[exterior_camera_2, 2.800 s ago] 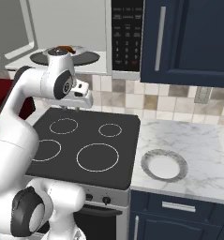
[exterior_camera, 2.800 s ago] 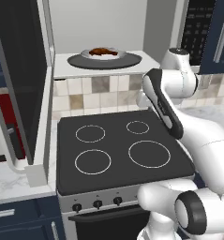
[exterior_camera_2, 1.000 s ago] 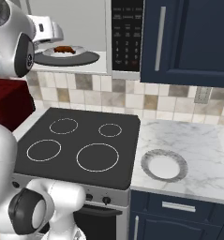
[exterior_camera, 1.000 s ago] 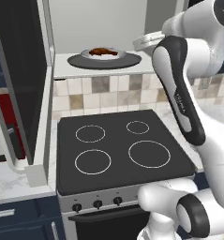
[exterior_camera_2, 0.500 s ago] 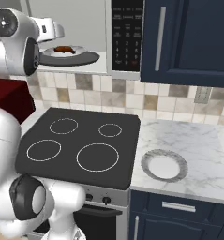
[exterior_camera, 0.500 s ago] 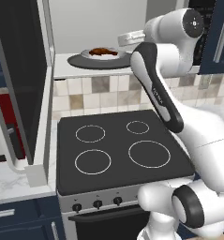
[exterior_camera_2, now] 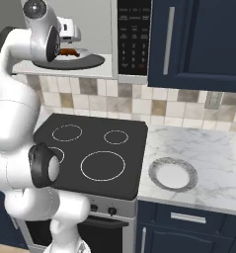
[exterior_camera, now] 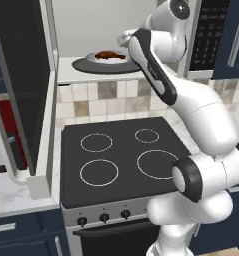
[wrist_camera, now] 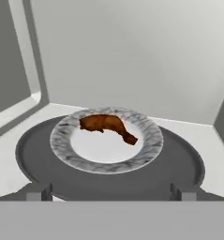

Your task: Pick the chicken drumstick from the microwave and place it on plate located on the counter.

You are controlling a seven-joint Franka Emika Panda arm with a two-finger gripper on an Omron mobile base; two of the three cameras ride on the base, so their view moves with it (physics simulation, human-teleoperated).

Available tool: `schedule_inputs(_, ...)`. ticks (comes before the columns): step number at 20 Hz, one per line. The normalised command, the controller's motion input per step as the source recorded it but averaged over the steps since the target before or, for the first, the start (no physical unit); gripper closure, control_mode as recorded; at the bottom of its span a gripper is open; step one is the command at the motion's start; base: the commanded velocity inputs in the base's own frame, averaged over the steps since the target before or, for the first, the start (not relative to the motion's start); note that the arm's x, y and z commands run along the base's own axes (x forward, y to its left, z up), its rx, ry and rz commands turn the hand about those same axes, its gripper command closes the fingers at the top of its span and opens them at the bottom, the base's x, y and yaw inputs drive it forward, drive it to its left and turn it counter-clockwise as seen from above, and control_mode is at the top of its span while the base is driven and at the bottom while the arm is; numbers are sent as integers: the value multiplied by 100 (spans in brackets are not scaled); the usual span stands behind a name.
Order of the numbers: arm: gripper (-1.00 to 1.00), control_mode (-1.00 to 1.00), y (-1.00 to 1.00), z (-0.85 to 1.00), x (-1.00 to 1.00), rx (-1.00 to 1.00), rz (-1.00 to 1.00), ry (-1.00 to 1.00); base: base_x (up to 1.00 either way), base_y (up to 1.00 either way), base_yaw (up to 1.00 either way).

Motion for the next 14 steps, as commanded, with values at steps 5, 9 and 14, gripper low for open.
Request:
schedule_inputs(5,-100,-100,0,-38,72,0,1,0,0,0,0)
schedule_inputs(9,-100,-100,6,-57,46,-1,1,0,0,0,0)
schedule_inputs(14,-100,-100,2,-47,40,0,1,4,0,0,0)
